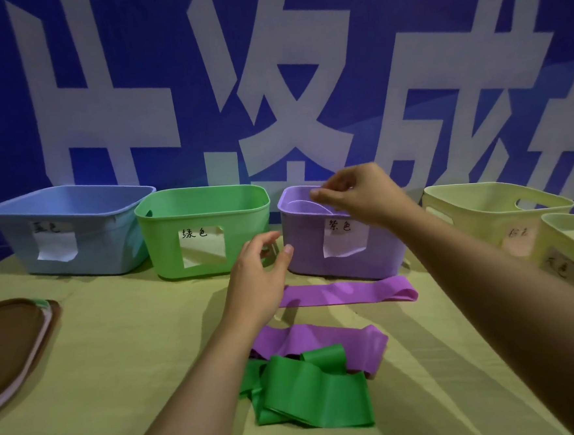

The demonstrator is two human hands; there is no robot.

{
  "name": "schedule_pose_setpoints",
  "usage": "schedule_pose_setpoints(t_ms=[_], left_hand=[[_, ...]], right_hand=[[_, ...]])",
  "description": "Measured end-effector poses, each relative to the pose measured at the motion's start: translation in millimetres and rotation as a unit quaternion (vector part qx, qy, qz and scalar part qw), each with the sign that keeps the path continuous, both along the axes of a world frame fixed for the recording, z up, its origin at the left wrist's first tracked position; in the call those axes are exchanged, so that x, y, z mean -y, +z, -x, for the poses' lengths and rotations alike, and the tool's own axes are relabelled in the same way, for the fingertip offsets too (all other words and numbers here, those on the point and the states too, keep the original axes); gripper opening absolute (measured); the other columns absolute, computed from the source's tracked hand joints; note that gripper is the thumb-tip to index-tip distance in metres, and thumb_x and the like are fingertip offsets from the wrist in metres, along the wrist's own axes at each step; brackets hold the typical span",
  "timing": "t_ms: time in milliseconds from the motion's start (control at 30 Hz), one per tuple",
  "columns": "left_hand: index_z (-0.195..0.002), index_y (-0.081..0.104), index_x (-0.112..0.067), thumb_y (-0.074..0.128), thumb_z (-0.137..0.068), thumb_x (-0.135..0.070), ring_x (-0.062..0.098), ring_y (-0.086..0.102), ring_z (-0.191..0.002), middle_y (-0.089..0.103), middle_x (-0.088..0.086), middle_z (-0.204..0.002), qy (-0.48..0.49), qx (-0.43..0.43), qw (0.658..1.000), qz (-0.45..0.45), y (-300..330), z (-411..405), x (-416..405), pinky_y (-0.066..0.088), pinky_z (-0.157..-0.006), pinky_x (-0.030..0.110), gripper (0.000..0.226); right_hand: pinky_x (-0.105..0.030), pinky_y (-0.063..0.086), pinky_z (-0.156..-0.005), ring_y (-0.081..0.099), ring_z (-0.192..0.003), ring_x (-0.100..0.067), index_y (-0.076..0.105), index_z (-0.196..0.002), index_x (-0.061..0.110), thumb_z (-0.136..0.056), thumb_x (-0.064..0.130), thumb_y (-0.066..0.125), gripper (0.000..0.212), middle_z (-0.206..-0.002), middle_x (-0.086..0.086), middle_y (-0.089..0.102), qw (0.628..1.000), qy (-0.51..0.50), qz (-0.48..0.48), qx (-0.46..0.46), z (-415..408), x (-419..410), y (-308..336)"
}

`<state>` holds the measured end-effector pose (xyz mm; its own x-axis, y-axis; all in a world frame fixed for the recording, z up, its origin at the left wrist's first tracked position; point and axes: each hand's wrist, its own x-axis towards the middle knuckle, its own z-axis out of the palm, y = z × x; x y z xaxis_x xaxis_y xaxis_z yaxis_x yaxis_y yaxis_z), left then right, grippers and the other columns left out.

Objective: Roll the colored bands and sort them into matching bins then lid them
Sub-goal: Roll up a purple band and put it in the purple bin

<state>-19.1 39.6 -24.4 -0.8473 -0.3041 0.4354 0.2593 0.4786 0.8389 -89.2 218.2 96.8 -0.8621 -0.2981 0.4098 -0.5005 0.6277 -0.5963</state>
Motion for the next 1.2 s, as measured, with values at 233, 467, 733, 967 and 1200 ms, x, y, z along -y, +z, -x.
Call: schedule_pose_setpoints(t_ms=[233, 467, 733, 967, 1200], left_hand=[[-0.107, 0.075, -0.025, 0.073, -0.094, -0.032, 0.007, 0.069, -0.098, 0.074, -0.012, -0.102, -0.053, 0.084, 0.995, 0.012, -1.2, -10.5, 11.4, 0.055, -0.095, 0.034, 0.015], [-0.090, 0.078, -0.022, 0.082, -0.082, -0.049, 0.013, 0.069, -0.078, 0.077, -0.002, -0.081, -0.134, 0.235, 0.944, 0.187, 0.0, -24.1, 11.1, 0.054, -0.078, 0.031, 0.028], [-0.084, 0.079, -0.017, 0.080, -0.082, -0.053, 0.013, 0.056, -0.066, 0.072, 0.001, -0.074, -0.192, 0.288, 0.919, 0.189, 5.4, -29.2, 12.7, 0.044, -0.064, 0.027, 0.036], [-0.071, 0.068, -0.021, 0.079, -0.084, -0.053, 0.008, 0.054, -0.059, 0.066, -0.007, -0.063, -0.153, 0.226, 0.954, 0.127, 9.2, -30.8, 9.5, 0.040, -0.063, 0.029, 0.036], [-0.093, 0.077, -0.008, 0.080, -0.086, -0.042, 0.000, 0.064, -0.054, 0.075, 0.003, -0.081, -0.128, 0.215, 0.967, -0.041, 17.1, -35.8, 7.1, 0.044, -0.046, 0.011, 0.034]], right_hand=[[-0.028, 0.059, -0.078, 0.069, -0.079, -0.001, 0.079, -0.097, 0.024, -0.083, 0.050, 0.078, 0.029, -0.086, 0.012, 0.075, 0.993, 0.063, -0.036, 0.094, -49.0, -14.3, -84.9], [-0.034, 0.056, -0.076, 0.065, -0.079, -0.007, 0.080, -0.090, 0.027, -0.081, 0.056, 0.079, 0.030, -0.086, 0.010, 0.074, 0.979, 0.081, -0.127, 0.134, -58.1, -23.0, -120.9], [-0.027, 0.055, -0.075, 0.066, -0.078, -0.004, 0.079, -0.087, 0.024, -0.088, 0.040, 0.079, 0.016, -0.083, 0.009, 0.076, 0.977, 0.115, -0.095, 0.153, -60.7, -30.2, -125.0], [-0.022, 0.049, -0.067, 0.060, -0.074, -0.003, 0.069, -0.093, 0.025, -0.098, 0.040, 0.065, 0.016, -0.085, 0.009, 0.070, 0.991, 0.082, -0.025, 0.099, -60.8, -29.5, -127.2], [-0.018, 0.044, -0.064, 0.064, -0.080, -0.002, 0.067, -0.090, 0.026, -0.098, 0.034, 0.066, 0.011, -0.084, 0.010, 0.071, 0.992, -0.014, 0.124, 0.034, -52.3, -35.4, -124.4]])
